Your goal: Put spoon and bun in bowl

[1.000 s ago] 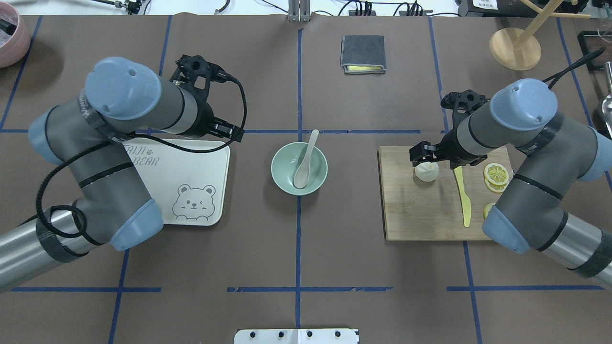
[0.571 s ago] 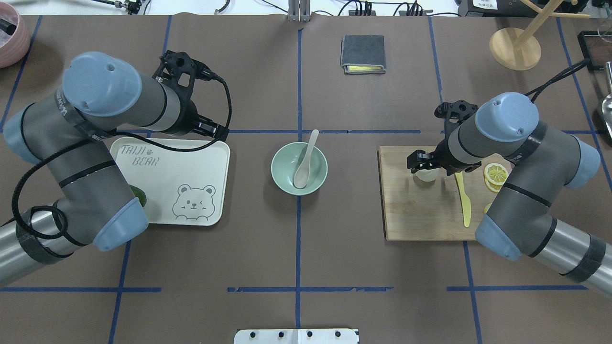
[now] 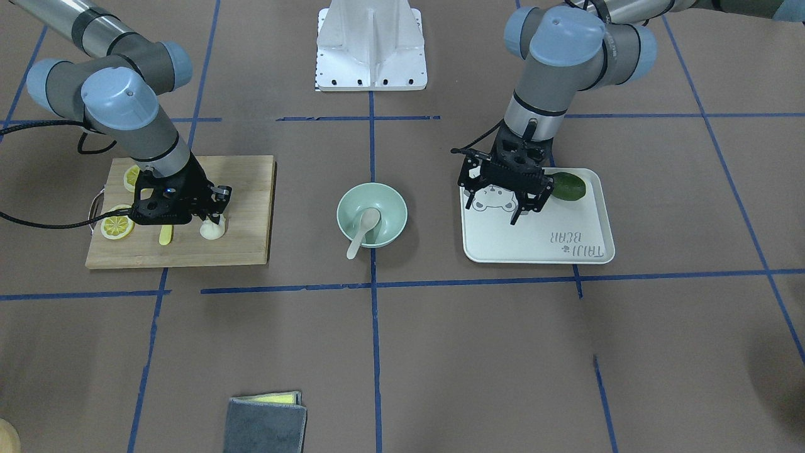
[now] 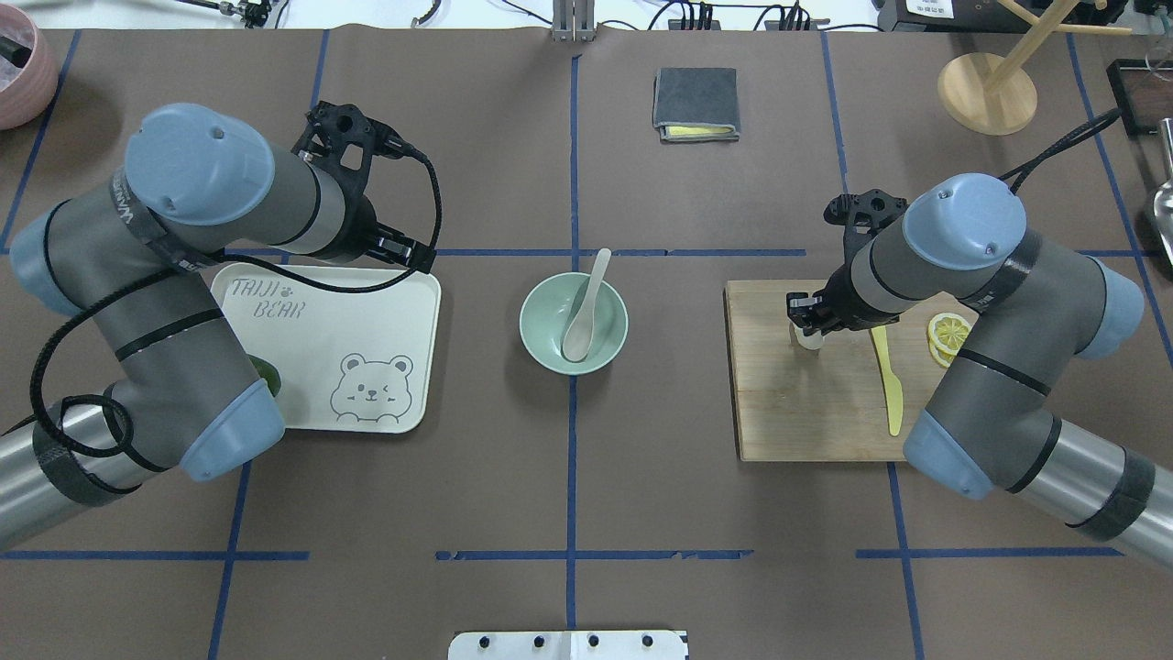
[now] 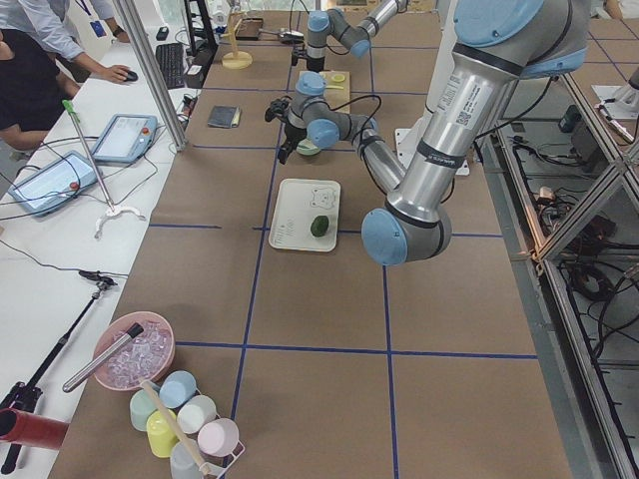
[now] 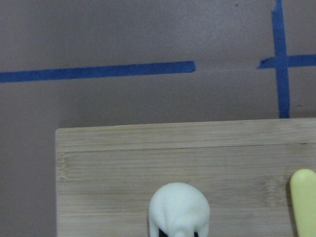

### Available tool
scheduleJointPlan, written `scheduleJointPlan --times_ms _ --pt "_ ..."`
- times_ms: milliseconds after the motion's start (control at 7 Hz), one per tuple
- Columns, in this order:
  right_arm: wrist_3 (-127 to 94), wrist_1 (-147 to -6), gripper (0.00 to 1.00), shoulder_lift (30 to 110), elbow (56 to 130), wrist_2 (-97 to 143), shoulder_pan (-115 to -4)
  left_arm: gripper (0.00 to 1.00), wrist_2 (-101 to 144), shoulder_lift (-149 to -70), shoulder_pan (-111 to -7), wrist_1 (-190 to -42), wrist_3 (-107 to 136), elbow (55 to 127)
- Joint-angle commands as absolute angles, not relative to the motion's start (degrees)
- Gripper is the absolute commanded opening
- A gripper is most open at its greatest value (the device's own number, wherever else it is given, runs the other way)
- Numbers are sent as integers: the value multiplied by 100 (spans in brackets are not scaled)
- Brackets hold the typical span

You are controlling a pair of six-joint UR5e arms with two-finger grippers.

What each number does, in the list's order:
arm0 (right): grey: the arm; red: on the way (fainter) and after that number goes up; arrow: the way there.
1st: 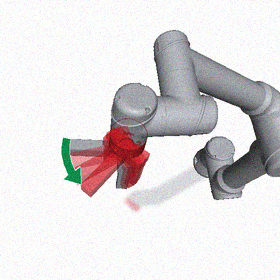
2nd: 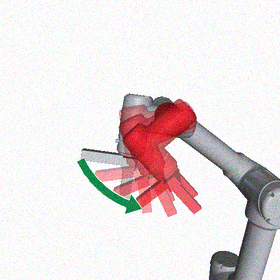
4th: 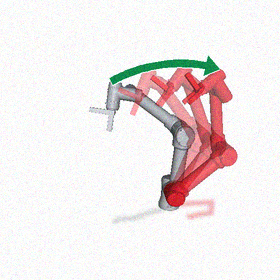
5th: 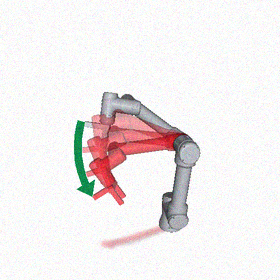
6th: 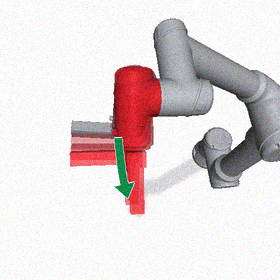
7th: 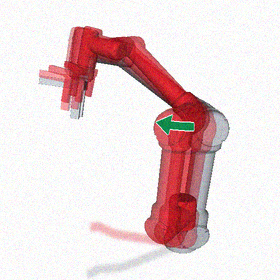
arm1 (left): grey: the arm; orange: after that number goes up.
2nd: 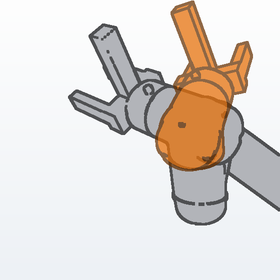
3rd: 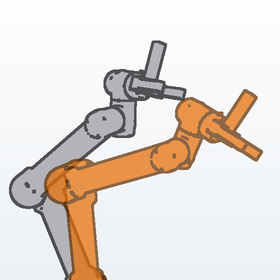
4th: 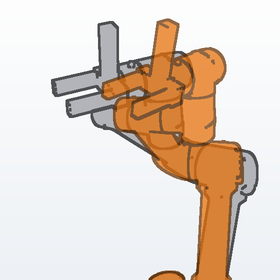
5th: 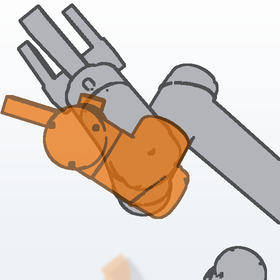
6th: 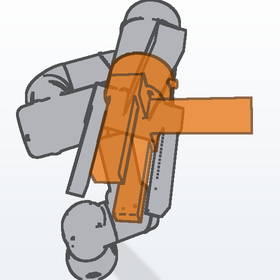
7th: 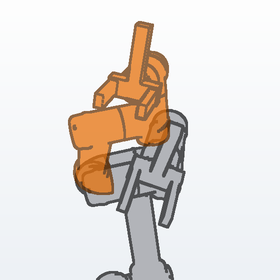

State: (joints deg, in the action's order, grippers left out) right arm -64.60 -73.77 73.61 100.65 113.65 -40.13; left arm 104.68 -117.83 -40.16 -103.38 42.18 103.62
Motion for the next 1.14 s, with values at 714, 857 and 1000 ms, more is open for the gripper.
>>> scheduleJointPlan --times_ms 714,857,1000 --pt "-8849 -7875 0 4889 9275 10980 -3271 84 10521 -10468 -4886 -10345 2892 11373" --pt "-8938 -7771 0 4835 9194 10795 -3174 84 10521 -10468 -4895 -10345 2892 11382" --pt "-8973 -7622 0 4817 9098 10741 -3112 84 10521 -10468 -4896 -10345 2892 11373"
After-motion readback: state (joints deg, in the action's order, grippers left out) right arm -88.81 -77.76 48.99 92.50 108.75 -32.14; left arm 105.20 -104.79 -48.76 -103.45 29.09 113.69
